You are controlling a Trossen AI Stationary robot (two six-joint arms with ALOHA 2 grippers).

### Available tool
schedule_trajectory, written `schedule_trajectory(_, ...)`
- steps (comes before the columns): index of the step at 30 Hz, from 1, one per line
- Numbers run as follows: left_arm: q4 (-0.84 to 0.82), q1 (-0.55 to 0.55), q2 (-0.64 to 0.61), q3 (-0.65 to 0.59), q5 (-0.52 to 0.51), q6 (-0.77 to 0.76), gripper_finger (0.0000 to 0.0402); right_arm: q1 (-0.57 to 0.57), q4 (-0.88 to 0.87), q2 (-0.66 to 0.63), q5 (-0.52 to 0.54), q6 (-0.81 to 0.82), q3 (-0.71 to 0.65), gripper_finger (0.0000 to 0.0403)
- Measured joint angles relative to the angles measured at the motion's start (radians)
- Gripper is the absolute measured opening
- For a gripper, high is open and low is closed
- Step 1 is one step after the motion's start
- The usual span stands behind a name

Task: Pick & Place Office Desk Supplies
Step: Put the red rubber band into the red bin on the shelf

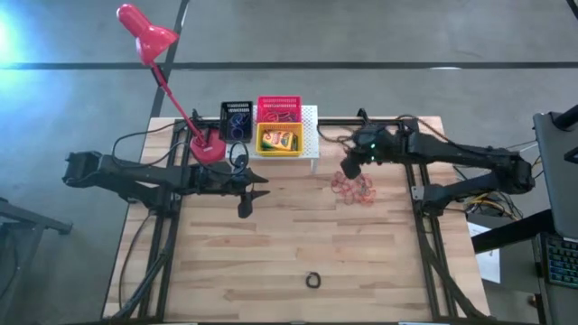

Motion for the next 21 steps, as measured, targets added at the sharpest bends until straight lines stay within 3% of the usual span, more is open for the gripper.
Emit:
schedule_trajectory(9, 0.000, 0.000, 0.000, 0.000, 0.000, 0.000, 0.0171, 0.000, 0.265, 0.080, 0.029, -0.272, 0.245, 0.0008)
schedule_trajectory(16, 0.000, 0.000, 0.000, 0.000, 0.000, 0.000, 0.0171, -0.011, 0.387, 0.285, 0.024, -0.501, 0.466, 0.0008)
schedule_trajectory(21, -0.001, 0.000, 0.000, 0.000, 0.000, 0.000, 0.0171, -0.055, 0.388, 0.475, -0.009, -0.562, 0.628, 0.0008)
